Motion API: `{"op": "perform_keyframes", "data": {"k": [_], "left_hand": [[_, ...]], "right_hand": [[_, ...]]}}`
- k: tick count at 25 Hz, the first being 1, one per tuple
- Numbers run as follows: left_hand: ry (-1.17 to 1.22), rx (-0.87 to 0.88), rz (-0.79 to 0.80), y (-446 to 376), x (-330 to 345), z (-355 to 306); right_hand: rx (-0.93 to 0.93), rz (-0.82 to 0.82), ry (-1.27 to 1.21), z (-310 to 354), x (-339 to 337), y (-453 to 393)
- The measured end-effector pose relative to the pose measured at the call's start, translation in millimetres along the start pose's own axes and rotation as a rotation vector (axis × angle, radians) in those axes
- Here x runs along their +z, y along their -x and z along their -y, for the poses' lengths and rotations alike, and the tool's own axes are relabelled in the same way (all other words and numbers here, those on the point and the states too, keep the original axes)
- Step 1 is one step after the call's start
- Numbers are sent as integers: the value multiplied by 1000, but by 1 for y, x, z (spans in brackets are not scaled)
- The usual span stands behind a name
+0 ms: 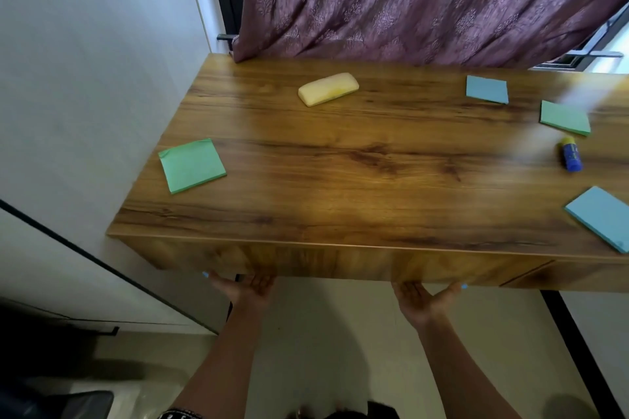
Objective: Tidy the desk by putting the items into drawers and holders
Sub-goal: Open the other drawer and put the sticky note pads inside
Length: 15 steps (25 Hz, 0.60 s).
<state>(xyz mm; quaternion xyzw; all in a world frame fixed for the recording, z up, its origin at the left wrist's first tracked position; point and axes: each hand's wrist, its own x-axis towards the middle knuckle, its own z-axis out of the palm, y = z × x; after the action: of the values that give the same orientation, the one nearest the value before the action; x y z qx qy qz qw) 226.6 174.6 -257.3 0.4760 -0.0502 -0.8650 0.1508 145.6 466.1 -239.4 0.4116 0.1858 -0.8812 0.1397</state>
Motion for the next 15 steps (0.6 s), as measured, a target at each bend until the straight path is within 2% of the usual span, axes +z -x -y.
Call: {"op": "perform_keyframes", "data": {"k": [6,15], "left_hand": [[12,5,-20,1,-19,1],[-68,111,-105,63,-91,22]], "right_hand": [[-9,-3,8,-1,-21,5],[13,-43,10,-10,-99,61]]}}
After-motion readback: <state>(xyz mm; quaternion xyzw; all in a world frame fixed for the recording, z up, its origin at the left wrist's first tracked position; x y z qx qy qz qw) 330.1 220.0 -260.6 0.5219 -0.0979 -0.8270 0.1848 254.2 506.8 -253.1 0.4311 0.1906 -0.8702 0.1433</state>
